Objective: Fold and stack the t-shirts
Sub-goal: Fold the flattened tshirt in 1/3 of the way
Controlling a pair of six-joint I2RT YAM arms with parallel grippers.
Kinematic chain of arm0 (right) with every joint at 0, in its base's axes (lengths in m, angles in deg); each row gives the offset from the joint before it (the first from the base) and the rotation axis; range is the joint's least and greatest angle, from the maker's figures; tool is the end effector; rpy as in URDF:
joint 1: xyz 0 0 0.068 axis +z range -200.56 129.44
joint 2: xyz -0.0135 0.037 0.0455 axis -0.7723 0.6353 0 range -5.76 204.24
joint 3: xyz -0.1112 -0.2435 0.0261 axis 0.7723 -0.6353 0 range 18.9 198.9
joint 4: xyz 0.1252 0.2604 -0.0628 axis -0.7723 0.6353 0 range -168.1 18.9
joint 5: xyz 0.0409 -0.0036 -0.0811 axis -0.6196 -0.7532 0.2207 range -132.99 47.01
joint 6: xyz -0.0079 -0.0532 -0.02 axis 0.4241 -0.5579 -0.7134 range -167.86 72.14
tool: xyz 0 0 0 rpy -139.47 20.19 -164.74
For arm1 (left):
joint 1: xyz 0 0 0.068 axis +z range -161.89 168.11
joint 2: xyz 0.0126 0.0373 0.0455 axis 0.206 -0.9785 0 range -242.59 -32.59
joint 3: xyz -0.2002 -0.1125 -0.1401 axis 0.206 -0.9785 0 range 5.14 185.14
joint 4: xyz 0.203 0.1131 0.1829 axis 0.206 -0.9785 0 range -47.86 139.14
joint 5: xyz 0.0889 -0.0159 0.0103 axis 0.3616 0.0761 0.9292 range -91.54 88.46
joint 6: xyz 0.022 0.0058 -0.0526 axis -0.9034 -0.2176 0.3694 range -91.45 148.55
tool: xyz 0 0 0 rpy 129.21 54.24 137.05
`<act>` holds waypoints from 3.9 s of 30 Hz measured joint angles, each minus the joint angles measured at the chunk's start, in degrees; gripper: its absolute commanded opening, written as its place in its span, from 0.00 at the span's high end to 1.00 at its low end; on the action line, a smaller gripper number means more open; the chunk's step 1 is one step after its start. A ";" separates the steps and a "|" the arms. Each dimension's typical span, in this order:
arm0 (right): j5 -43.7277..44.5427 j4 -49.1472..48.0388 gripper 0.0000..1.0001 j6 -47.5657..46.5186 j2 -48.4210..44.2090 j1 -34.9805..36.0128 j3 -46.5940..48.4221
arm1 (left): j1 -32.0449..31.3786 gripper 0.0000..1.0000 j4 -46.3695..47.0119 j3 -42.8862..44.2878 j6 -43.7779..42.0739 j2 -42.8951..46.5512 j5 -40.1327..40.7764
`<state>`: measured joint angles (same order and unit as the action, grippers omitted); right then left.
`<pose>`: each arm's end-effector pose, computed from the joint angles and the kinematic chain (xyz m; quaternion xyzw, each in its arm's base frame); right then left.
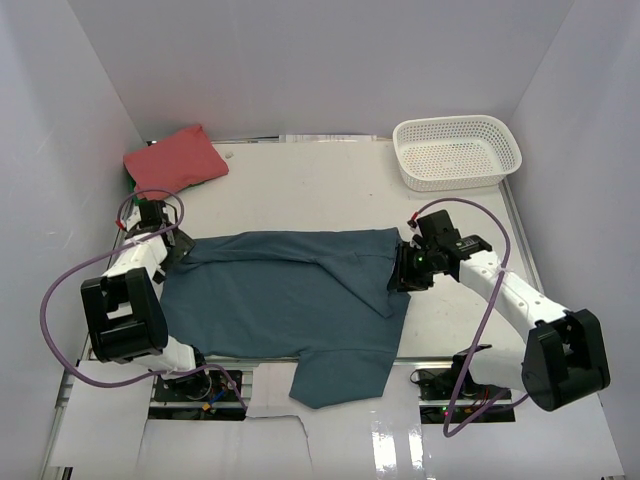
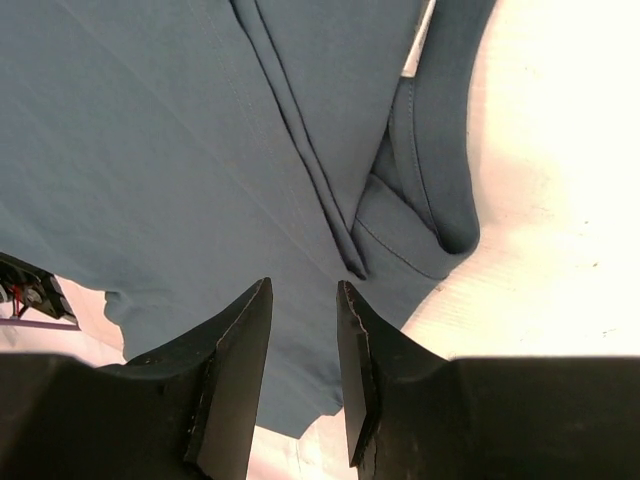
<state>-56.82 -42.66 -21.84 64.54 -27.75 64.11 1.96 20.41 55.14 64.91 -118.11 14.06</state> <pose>0.2436 0.1129 0.1947 -0.0037 0.9605 0.2104 0.1819 0.3009 0.0855 0.1564 -0.4372 0.8618 0.0866 0.2424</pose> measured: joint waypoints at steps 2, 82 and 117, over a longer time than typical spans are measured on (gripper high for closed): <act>0.00 -0.11 0.61 -0.09 0.44 0.09 0.59 | 0.09 0.02 -0.13 -0.02 0.33 0.04 0.04; 5.35 -1.46 0.62 -5.66 46.25 -0.70 38.01 | -12.57 0.06 11.19 10.84 -15.69 -15.96 -13.77; 10.88 6.67 0.63 -8.76 60.39 -19.80 61.70 | -26.23 0.07 16.98 29.38 -7.30 -31.67 -14.21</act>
<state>-45.93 -35.99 -30.60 124.94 -47.55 125.81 -24.27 37.39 84.51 57.61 -149.78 -0.15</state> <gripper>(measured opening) 0.369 0.927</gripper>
